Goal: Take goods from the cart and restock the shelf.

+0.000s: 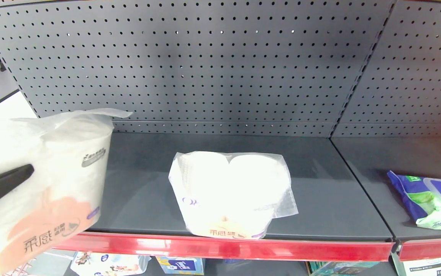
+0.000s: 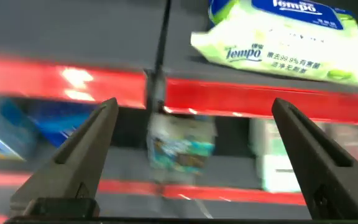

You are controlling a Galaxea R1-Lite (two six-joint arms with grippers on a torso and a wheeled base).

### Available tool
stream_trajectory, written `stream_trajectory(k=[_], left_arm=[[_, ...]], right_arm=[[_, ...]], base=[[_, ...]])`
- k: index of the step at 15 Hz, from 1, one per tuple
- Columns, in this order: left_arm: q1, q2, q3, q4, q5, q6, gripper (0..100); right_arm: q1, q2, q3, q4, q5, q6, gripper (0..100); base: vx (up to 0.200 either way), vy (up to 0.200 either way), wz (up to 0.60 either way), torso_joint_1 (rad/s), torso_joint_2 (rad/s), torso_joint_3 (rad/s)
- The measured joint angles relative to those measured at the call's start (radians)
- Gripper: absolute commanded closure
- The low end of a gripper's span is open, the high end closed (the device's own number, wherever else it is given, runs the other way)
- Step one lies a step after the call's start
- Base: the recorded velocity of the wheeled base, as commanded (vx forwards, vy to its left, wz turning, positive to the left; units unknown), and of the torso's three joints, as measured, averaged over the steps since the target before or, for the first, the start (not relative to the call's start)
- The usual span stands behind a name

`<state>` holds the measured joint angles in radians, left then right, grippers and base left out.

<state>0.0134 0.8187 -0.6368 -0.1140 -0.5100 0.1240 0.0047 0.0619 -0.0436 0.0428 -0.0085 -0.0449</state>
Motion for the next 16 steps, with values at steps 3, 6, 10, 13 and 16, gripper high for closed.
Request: stream_trajectory(k=[3, 6, 10, 13, 16], left_arm=[[-0.085, 0.063, -0.046, -0.063, -0.002, -0.084, 100], [-0.109, 0.152, -0.064, -0.204, -0.002, -0.092, 100], [-0.143, 0.229, -0.071, -0.257, -0.039, -0.094, 100], [-0.166, 0.26, -0.078, -0.258, -0.046, -0.094, 100], [-0.177, 0.28, -0.086, -0.257, -0.053, -0.094, 100]], right_arm=[[0.0, -0.045, 0.0, 0.0, 0.116, 0.022, 0], [0.0, -0.055, -0.002, 0.001, 0.147, 0.019, 0], [0.0, -0.06, -0.006, 0.0, 0.128, 0.026, 0], [-0.001, -0.061, -0.003, 0.0, 0.041, 0.06, 0], [-0.002, -0.061, 0.001, -0.001, 0.069, 0.05, 0]], base=[[0.0, 0.0, 0.0, 0.0, 0.0, 0.0], [0.0, 0.0, 0.0, 0.0, 0.0, 0.0], [0.0, 0.0, 0.0, 0.0, 0.0, 0.0], [0.0, 0.0, 0.0, 0.0, 0.0, 0.0], [0.0, 0.0, 0.0, 0.0, 0.0, 0.0]])
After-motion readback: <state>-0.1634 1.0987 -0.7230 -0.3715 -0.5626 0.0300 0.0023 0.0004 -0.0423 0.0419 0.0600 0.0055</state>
